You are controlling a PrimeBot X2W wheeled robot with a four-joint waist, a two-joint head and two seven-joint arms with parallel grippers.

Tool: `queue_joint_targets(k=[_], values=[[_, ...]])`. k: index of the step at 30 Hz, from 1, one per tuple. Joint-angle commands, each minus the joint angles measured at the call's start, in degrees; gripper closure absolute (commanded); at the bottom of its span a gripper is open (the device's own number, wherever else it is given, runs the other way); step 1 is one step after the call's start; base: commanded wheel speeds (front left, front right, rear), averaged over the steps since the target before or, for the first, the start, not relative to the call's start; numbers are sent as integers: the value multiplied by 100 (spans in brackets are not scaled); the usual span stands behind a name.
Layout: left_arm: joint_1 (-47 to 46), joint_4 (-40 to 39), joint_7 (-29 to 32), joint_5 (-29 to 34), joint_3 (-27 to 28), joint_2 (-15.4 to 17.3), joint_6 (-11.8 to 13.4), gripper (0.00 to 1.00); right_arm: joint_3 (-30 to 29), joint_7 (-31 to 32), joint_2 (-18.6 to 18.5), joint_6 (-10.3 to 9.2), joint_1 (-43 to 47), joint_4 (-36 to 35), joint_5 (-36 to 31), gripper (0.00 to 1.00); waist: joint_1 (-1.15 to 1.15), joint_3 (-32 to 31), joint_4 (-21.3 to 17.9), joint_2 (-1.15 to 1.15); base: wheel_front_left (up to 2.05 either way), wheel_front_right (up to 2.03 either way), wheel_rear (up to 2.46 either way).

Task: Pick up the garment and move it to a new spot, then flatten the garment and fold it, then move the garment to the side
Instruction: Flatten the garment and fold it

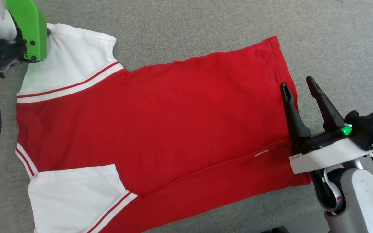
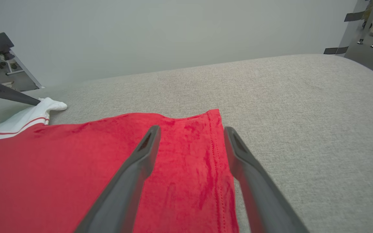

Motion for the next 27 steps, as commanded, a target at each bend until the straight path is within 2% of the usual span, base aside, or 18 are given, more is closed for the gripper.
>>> queue_joint_targets(k=[1,7,11,18,27], values=[[198,120,-64,-42,-43,-47,-24,100,-13,0,-24,-4,-103,34,77,0,-1,-57,38,0,0,0,0],[222,120,-441,-231,179,-61,-10,100,-22,170,-134,-4,-86,85,102,0,-1,-331,128,0,0,0,0],[343,-50,-473,-420,272,-63,-18,100,-107,557,-338,-4,-57,94,85,0,-1,-570,251,0,0,0,0],[767,-825,-402,-736,424,-34,142,100,-274,2198,-870,-4,-273,121,298,0,-1,-882,562,0,0,0,0],[1615,-2977,-364,-905,518,246,559,100,-454,4459,-1348,-4,-1175,442,763,0,-1,-824,1047,0,0,0,0]])
